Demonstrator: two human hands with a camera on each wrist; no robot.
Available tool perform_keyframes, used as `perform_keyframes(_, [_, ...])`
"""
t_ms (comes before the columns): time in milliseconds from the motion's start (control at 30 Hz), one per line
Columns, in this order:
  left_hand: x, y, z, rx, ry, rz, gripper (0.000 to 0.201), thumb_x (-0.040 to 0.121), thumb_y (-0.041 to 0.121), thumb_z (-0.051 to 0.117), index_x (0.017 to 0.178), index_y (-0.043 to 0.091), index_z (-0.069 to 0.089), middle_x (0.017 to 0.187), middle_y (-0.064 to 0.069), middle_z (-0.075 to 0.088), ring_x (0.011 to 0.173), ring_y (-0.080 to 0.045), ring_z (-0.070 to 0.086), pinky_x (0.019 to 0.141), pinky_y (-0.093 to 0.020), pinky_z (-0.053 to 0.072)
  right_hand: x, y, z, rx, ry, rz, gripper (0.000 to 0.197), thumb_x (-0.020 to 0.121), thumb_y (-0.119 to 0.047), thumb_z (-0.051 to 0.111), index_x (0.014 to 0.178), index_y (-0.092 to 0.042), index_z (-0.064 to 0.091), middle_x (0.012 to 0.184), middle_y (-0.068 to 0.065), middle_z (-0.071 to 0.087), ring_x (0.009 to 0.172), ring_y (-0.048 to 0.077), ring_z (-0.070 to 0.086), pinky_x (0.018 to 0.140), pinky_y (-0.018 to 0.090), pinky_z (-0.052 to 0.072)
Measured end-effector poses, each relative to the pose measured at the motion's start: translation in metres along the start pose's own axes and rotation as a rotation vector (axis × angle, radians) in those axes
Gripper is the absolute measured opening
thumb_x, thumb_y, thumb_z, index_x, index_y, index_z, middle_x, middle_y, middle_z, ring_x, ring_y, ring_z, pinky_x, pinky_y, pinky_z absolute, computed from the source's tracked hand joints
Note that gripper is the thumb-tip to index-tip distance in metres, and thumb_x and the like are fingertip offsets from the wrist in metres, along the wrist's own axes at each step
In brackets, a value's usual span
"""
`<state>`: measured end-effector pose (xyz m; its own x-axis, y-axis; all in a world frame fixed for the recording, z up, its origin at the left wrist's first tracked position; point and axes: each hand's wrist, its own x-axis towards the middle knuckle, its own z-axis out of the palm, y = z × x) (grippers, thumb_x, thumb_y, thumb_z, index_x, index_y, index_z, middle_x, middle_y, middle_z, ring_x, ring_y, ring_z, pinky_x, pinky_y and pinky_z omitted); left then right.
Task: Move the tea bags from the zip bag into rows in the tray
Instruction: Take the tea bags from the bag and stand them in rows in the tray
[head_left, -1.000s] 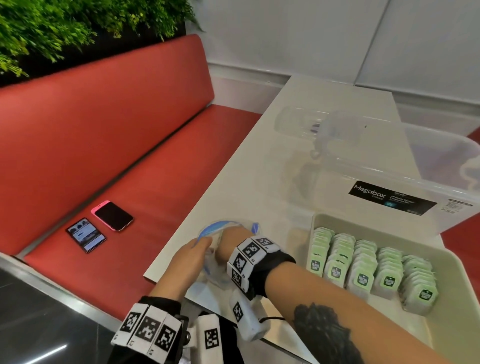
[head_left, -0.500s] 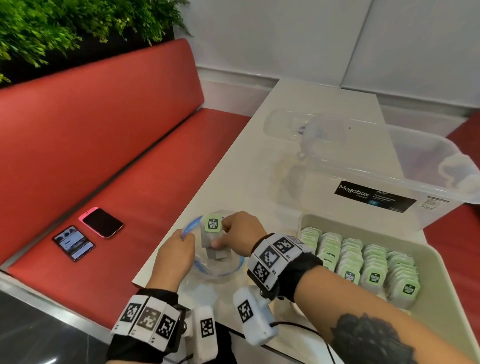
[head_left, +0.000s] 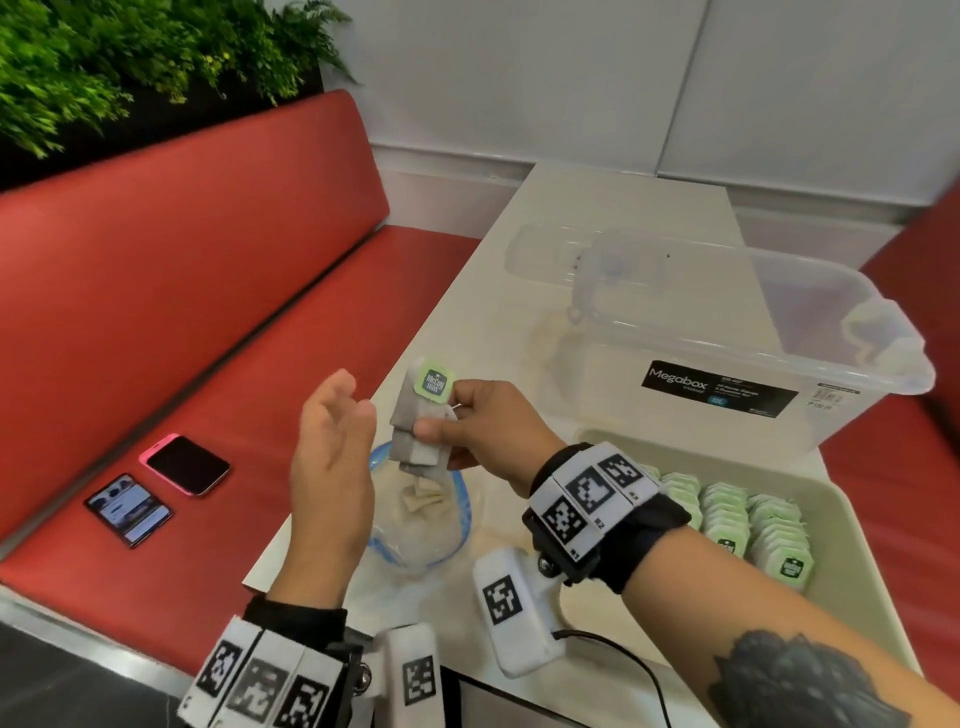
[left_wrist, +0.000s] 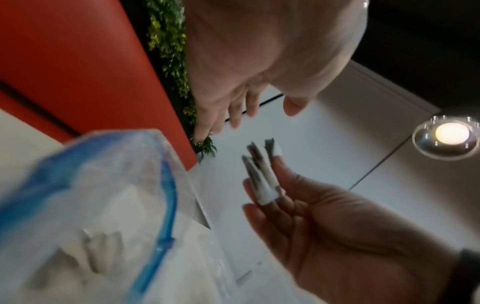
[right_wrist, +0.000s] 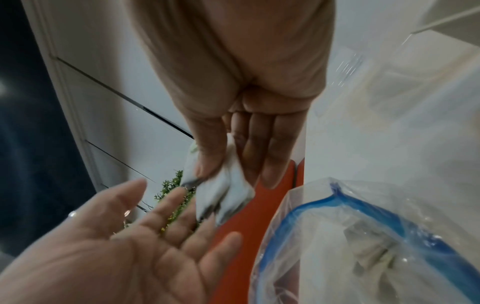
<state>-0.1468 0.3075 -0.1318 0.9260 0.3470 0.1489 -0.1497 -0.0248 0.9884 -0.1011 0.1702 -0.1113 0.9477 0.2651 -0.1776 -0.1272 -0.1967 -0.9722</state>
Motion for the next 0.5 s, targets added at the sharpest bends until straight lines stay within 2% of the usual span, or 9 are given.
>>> perform_keyframes(67, [0.000,0.008,0.007,-0.085,-0.185,-0.217,0.049,0.084,0.050,0.048,0.128,0.027,0.050,0.125,0.003,0.060,0.113,-0.016,0.058,0.092,-0.040,0.048,-0.005,-0.005,-0.002,0.026,-0.036,-0.028,0.019,0.080,-0.004,0.071,0.097,0.000,0.064,0.093,0.024,0.067,0.080,0.029,0.064,0.079,0.044,0.056])
perform_keyframes(100, [0.000,0.011,0.010,-0.128,-0.289,-0.310,0.054,0.080,0.055,0.046,0.124,0.025,0.053,0.118,-0.001,0.065,0.105,-0.019,0.064,0.085,-0.042,0.052,-0.008,-0.007,-0.003,0.016,-0.045,-0.042,0.018,0.079,-0.004,0.072,0.096,-0.002,0.064,0.091,0.021,0.067,0.079,0.028,0.064,0.079,0.044,0.056])
perform_keyframes(167, [-0.001,0.015,0.016,-0.243,-0.433,-0.412,0.051,0.080,0.052,0.043,0.115,0.020,0.060,0.104,-0.006,0.071,0.090,-0.022,0.070,0.074,-0.043,0.057,-0.013,-0.008,-0.006,-0.047,-0.028,-0.067,0.018,0.077,-0.007,0.074,0.093,-0.005,0.066,0.088,0.019,0.067,0.079,0.030,0.066,0.078,0.046,0.057])
perform_keyframes(233, [-0.003,0.015,0.024,-0.330,-0.469,-0.433,0.044,0.082,0.045,0.042,0.110,0.017,0.062,0.097,-0.008,0.072,0.082,-0.022,0.071,0.066,-0.040,0.060,-0.018,-0.009,-0.014,-0.162,0.010,-0.094,0.017,0.075,-0.012,0.077,0.087,-0.008,0.066,0.079,0.013,0.065,0.072,0.027,0.065,0.072,0.043,0.058])
perform_keyframes(300, [-0.005,0.012,0.034,-0.350,-0.476,-0.424,0.039,0.083,0.040,0.043,0.106,0.015,0.062,0.092,-0.007,0.072,0.076,-0.020,0.071,0.059,-0.034,0.059,-0.026,-0.012,-0.025,-0.332,0.029,-0.107,0.021,0.072,-0.018,0.080,0.083,-0.014,0.063,0.069,0.001,0.058,0.060,0.016,0.057,0.066,0.035,0.054])
perform_keyframes(367, [-0.008,0.009,0.044,-0.324,-0.496,-0.417,0.035,0.088,0.037,0.042,0.104,0.013,0.062,0.089,-0.006,0.073,0.074,-0.019,0.071,0.057,-0.031,0.058,-0.034,-0.015,-0.037,-0.472,0.042,-0.109,0.031,0.069,-0.025,0.082,0.086,-0.018,0.057,0.074,-0.002,0.058,0.057,0.011,0.053,0.061,0.029,0.048])
perform_keyframes(433, [-0.012,0.008,0.053,-0.271,-0.535,-0.409,0.030,0.093,0.034,0.042,0.105,0.014,0.061,0.091,-0.004,0.073,0.080,-0.021,0.072,0.056,-0.029,0.057,-0.043,-0.018,-0.051,-0.441,0.089,-0.085,0.036,0.072,-0.031,0.079,0.093,-0.017,0.054,0.078,-0.001,0.059,0.056,0.013,0.057,0.056,0.027,0.048])
perform_keyframes(500, [-0.016,0.008,0.061,-0.209,-0.597,-0.383,0.029,0.092,0.035,0.043,0.107,0.017,0.061,0.096,-0.002,0.072,0.086,-0.023,0.071,0.057,-0.028,0.057,-0.049,-0.019,-0.066,-0.380,0.161,-0.084,0.028,0.079,-0.030,0.073,0.097,-0.016,0.056,0.077,-0.001,0.058,0.054,0.013,0.057,0.057,0.029,0.049])
